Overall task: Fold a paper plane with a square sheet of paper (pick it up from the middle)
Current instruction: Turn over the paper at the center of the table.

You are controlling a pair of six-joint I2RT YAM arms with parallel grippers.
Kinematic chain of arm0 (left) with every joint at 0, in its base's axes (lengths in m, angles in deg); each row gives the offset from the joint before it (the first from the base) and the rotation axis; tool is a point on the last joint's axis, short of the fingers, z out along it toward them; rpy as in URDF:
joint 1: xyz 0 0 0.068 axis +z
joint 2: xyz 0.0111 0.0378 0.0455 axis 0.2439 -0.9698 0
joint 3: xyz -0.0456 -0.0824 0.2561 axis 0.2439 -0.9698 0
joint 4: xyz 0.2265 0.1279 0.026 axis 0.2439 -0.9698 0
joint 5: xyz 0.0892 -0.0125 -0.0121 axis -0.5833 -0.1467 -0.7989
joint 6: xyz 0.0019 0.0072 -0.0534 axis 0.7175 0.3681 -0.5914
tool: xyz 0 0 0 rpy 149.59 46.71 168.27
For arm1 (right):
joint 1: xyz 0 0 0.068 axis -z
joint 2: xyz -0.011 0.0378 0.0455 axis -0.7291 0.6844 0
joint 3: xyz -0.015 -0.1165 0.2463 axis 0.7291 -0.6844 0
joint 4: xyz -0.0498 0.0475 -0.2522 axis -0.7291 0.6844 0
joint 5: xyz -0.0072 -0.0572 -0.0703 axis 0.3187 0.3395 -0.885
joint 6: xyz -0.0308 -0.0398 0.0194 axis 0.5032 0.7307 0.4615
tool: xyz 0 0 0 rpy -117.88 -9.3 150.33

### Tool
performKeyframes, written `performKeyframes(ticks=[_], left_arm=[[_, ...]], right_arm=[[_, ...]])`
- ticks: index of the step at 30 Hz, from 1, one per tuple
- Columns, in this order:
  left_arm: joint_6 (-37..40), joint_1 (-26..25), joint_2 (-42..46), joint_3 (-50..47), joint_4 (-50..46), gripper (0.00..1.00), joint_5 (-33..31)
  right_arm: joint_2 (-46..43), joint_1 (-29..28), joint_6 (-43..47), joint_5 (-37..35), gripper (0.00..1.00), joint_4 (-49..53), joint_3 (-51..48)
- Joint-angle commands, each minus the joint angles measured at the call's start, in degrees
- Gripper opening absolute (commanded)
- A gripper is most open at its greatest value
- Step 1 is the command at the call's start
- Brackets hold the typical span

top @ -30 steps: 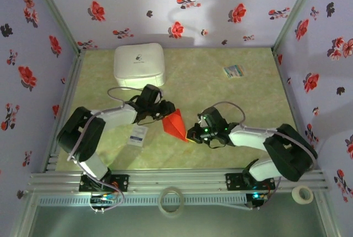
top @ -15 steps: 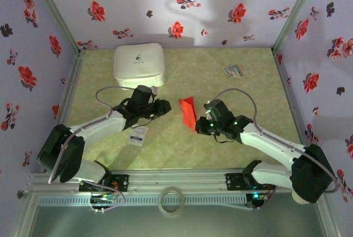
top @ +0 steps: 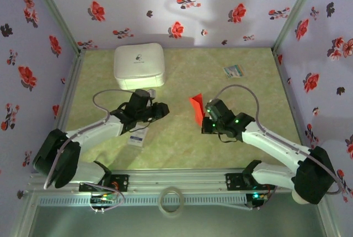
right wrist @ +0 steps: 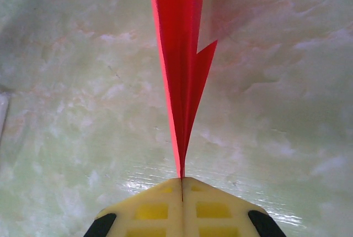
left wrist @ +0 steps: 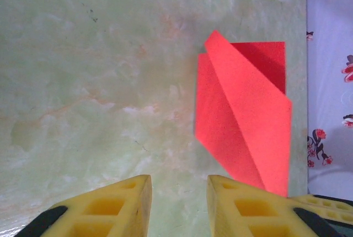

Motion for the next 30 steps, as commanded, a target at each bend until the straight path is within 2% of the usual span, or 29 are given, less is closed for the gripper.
performKeyframes(ticks=[1,6,10,14,17,22,27,30], left_arm=[[-0.22,-1.33,-1.94,-0.6,1.2,0.32,0.13],[-1.18,-2.04,-2.65,-1.79,2.68,0.32,-0.3],[-0.67,-1.95,-1.48,-1.82,1.17,0.32,-2.18],[-0.3,-1.86,1.58,-1.96,-1.9,0.32,-6.85],[-0.55,-1.31,5.28,-2.75,-4.45,0.32,-10.8],[-1.7,0.42,12.91,-5.6,-7.91,0.34,-16.6],[-2.85,2.59,19.51,-8.29,-10.44,0.37,-19.67],[-2.73,3.29,20.91,-8.67,-11.45,0.37,-19.8]], right_arm=[[-1.44,-1.17,2.45,-8.66,0.05,5.39,2.8],[-0.91,-3.26,5.3,-17.25,0.05,10.05,5.66],[2.54,-7.21,5.9,-30.62,0.05,16.68,10.21],[8.59,-11.79,5.15,-40.98,0.05,20.86,13.77],[13.4,-14.08,4.76,-44.93,0.06,22.38,15.66],[20.16,-17.54,5.2,-44.82,0.08,20.77,16.61],[26.87,-21.99,12.93,-30.22,0.13,13.42,17.71],[30.39,-24.14,14.31,-23.32,0.16,11.05,18.99]])
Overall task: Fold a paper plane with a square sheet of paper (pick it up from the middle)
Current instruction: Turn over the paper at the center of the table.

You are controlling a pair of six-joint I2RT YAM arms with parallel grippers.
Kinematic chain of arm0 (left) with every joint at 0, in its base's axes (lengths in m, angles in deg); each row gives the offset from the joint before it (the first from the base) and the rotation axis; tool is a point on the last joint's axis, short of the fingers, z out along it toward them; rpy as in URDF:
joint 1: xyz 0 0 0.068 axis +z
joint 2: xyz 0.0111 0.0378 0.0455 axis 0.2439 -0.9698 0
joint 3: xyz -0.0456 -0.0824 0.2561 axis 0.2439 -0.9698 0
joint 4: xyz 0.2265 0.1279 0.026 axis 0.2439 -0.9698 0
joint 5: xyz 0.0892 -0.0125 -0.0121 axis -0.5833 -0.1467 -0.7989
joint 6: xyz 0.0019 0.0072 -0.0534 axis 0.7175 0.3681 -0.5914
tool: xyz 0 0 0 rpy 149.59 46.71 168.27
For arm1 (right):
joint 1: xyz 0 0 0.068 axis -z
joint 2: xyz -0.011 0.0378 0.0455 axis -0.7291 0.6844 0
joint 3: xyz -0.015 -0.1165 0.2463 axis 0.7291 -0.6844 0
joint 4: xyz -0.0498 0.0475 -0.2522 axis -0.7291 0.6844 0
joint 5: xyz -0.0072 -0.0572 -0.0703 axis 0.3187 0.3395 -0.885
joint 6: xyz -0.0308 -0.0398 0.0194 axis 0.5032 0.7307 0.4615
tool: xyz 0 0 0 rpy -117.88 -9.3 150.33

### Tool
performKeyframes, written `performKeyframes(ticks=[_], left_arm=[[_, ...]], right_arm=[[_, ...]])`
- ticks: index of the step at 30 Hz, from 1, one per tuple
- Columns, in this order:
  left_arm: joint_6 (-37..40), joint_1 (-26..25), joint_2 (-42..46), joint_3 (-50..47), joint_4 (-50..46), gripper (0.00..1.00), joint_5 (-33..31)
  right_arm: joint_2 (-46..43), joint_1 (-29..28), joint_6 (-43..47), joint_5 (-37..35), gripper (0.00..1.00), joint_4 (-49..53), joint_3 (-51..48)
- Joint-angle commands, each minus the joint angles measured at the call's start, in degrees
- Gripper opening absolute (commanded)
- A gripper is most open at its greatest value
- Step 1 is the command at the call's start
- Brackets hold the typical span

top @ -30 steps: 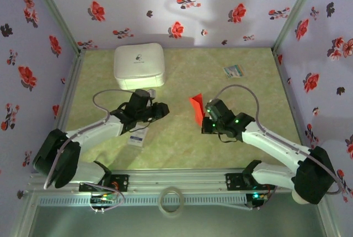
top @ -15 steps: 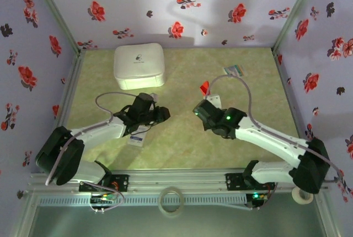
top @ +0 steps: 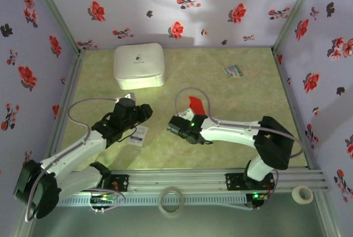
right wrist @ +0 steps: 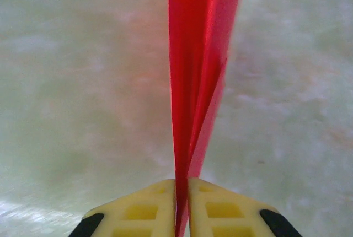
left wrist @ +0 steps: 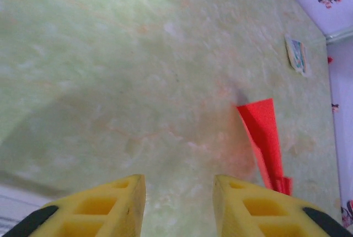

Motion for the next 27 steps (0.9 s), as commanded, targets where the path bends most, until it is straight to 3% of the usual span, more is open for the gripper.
performKeyframes(ticks=[1,5,7,8,10,14,18,22,27], left_arm=[[-0.81,0.78,1.51,-0.63,-3.11,0.38,-2.85],[-0.92,0.96,0.79,-0.34,-3.32,0.38,-2.08],[-0.6,0.96,0.18,-0.01,-3.21,0.38,-1.27],[-0.39,0.96,-0.32,0.24,-2.91,0.38,-0.71],[-0.06,0.93,-1.68,0.68,-2.4,0.38,0.53],[0.47,0.96,-5.07,1.75,-0.26,0.38,4.36],[0.5,0.85,-8.81,2.47,2.23,0.35,8.24],[0.58,0.78,-11.58,3.3,3.72,0.3,10.94],[0.47,0.51,-13.91,3.62,5.2,0.27,13.02]], right_arm=[[2.97,-2.05,3.39,10.07,0.17,-3.84,2.89],[2.42,-1.92,2.32,16.7,0.27,-5.21,3.84],[-1.57,-0.8,1.22,18.45,0.38,-7.49,2.3],[-4.14,0.87,0.65,22.14,0.46,-10.17,0.48],[-8.64,5.57,-1.43,29.62,0.47,-14.76,-2.83],[-17.59,17.22,-9.04,39.25,0.36,-26.59,-13.83],[-18.39,26.01,-14.53,51.46,0.21,-37.49,-20.28],[-13.17,28.03,-16.89,57.2,0.11,-42.03,-20.97],[-7.29,28.03,-18.94,56.99,0.09,-44.85,-21.09]])
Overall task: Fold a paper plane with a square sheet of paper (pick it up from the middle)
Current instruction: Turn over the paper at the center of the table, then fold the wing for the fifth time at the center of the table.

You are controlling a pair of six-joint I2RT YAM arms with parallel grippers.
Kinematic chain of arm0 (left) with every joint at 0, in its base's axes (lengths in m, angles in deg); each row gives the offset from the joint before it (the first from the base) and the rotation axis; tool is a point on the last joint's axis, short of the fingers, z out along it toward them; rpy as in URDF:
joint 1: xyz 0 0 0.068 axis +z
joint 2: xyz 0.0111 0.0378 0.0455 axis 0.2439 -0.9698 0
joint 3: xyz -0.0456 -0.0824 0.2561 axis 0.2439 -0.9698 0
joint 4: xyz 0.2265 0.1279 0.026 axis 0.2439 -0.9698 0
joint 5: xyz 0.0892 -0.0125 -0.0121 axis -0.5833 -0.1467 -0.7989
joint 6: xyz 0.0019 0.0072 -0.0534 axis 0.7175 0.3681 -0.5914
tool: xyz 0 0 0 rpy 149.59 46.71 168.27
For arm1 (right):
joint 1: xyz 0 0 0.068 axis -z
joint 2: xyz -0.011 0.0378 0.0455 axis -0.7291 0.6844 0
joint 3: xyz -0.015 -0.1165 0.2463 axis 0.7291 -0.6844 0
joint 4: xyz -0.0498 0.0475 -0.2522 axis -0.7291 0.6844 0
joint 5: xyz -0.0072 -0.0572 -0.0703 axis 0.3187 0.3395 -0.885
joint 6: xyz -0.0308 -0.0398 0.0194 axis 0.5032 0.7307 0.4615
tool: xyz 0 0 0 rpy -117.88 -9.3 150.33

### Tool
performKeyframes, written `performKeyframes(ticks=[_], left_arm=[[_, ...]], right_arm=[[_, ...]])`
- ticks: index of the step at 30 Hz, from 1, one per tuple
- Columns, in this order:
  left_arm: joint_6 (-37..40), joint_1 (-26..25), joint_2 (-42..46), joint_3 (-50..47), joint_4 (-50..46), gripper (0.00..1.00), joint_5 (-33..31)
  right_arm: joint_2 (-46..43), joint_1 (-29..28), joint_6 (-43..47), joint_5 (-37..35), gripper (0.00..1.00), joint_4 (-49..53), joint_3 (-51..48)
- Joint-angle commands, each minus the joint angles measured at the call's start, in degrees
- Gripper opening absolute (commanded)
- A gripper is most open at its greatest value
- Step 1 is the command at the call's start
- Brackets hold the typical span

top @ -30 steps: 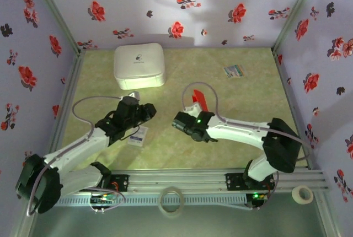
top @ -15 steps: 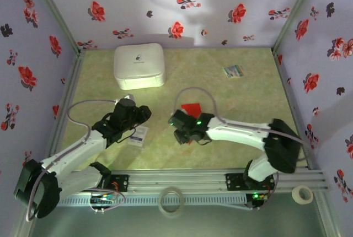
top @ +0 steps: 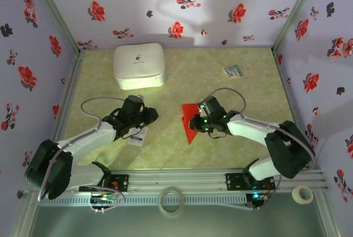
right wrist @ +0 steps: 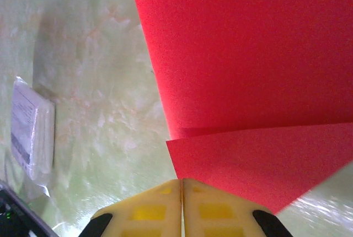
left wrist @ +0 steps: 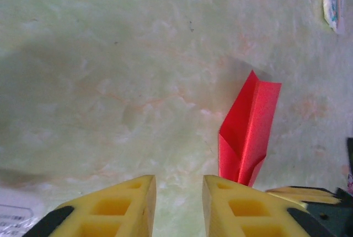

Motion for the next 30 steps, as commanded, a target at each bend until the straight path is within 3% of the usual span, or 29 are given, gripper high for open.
performKeyframes(ticks=[1,11,19,30], left_arm=[[0.98,-0.11,-1.32,1.66,1.96,0.27,2.72],[1.07,-0.65,-4.72,2.65,3.87,0.25,5.43],[1.61,-1.72,-9.22,5.28,5.86,0.24,9.05],[1.09,-5.94,-22.3,13.89,10.59,0.12,13.89]], right_arm=[[2.59,0.36,-3.22,3.24,0.09,-4.74,-0.38],[8.64,0.41,-6.87,4.53,0.09,-9.49,-2.73],[8.03,-0.49,-14.13,3.87,0.08,-12.44,-6.9],[7.18,-4.89,-24.73,-0.13,0.05,-15.58,-8.45]])
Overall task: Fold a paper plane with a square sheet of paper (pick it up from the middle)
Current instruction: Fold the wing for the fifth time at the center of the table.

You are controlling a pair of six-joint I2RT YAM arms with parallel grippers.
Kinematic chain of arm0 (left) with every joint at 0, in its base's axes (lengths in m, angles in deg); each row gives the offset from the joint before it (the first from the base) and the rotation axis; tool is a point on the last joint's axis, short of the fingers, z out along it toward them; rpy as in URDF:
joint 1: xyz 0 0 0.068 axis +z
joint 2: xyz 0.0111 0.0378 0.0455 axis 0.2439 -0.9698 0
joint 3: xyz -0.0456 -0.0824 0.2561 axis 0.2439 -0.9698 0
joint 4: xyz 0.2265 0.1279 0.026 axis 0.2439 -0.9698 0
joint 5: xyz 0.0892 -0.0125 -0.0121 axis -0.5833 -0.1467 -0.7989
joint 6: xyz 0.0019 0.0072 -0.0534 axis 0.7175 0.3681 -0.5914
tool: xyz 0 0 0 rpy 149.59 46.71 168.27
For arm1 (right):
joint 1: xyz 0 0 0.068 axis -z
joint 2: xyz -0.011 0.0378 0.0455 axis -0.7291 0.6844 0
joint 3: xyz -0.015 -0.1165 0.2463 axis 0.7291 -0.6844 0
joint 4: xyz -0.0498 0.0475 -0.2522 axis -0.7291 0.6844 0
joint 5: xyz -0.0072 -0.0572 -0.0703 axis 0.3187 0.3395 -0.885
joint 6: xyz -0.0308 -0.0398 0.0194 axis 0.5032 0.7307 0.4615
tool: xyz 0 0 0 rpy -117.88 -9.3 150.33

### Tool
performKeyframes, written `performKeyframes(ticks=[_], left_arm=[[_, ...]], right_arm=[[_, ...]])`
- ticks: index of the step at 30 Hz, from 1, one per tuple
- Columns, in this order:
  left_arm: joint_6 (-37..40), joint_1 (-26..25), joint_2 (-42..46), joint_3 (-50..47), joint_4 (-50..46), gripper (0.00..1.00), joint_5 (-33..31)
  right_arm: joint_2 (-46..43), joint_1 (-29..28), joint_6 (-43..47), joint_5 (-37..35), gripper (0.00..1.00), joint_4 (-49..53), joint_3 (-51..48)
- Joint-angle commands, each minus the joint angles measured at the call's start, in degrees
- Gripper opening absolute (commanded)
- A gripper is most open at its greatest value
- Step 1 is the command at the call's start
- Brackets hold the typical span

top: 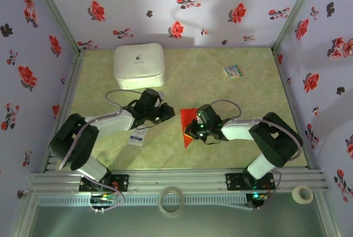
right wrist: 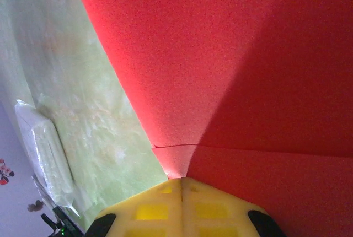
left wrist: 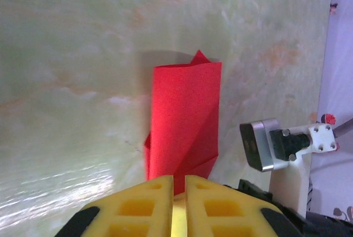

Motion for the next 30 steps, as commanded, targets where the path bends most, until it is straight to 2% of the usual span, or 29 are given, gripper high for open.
performKeyframes(ticks=[1,12,23,26,30], left_arm=[[0.83,-1.21,-3.69,3.4,1.98,0.11,2.22],[0.55,-2.84,-14.1,8.93,2.42,0.08,4.84],[-0.09,-3.06,-18.3,8.37,1.81,0.06,4.55],[0.08,-3.06,-18.6,7.32,1.89,0.06,4.3],[0.39,-3.04,-18.3,5.51,1.88,0.05,3.83]], right_arm=[[0.25,-1.2,-4.5,-2.8,0.04,0.78,-1.66],[0.82,-1.52,-5.29,-1.15,0.03,-3.02,-2.2],[-0.18,-1.57,-5.17,-0.43,0.08,-4.99,-2.67],[-3.15,-1.36,-3.71,-1.74,0.12,-2.15,-2.34],[-8.8,0.62,0.13,-3.97,0.2,7.05,-1.29]])
